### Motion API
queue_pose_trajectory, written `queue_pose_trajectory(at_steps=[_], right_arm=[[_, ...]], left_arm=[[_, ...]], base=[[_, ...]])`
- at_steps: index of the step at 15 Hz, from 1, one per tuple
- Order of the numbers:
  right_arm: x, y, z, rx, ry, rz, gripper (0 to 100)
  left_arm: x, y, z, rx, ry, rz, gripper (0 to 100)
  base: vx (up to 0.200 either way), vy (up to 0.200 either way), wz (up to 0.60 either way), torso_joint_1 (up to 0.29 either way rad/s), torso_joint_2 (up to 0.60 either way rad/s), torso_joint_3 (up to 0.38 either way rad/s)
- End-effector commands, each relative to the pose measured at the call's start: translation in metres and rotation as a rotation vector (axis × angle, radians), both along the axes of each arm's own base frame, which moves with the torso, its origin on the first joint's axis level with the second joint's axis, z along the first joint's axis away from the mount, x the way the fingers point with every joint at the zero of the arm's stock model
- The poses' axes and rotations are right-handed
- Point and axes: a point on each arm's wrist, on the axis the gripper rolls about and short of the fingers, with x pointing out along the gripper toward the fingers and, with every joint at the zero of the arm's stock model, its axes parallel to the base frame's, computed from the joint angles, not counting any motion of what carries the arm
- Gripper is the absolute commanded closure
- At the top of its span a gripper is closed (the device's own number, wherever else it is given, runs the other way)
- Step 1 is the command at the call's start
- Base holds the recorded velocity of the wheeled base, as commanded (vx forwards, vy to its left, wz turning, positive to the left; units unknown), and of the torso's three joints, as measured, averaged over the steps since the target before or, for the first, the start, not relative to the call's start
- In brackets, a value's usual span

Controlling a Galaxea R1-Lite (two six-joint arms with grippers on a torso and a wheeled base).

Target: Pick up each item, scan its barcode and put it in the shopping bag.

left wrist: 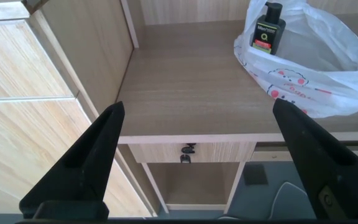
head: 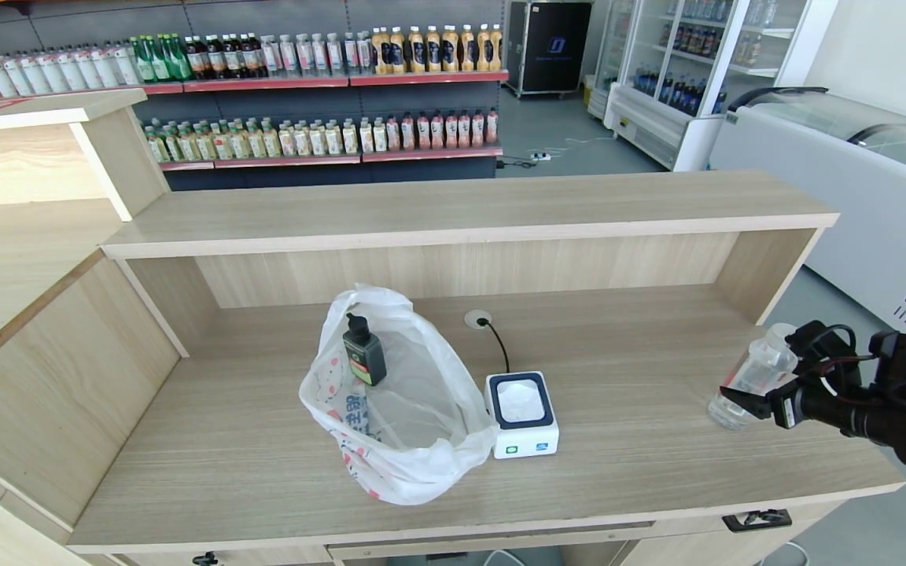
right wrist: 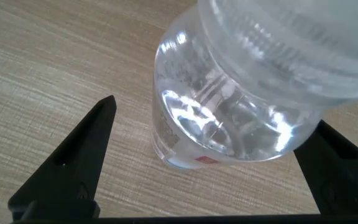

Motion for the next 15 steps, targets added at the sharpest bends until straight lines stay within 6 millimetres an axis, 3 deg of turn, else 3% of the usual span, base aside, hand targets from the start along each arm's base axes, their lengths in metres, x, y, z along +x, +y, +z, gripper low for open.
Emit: queue_pose_trajectory(at_steps=[1,13,14,15], right_arm=[[0.003,0.001,-0.005,0.003,0.007,0.006,0],[0.017,0.021,-0.015,0.064,-0.038,0.034,0],[0.018,0.021,-0.014,0.063,-0.042,0.036,100],[0.018,0.021,-0.012,0.060,-0.050,0.036,100]], left_arm=[[0.000,0.000,0.000,0.000,0.000,0.001,0],[0.000,0.000,0.000,0.000,0.000,0.001,0],[0.000,0.000,0.000,0.001,0.000,0.001,0],[0.000,0.000,0.000,0.000,0.000,0.001,0]], base=[[0.000,0.000,0.00,0.000,0.00,0.000],[0.000,0.000,0.00,0.000,0.00,0.000],[0.000,0.000,0.00,0.000,0.00,0.000],[0.000,0.000,0.00,0.000,0.00,0.000]])
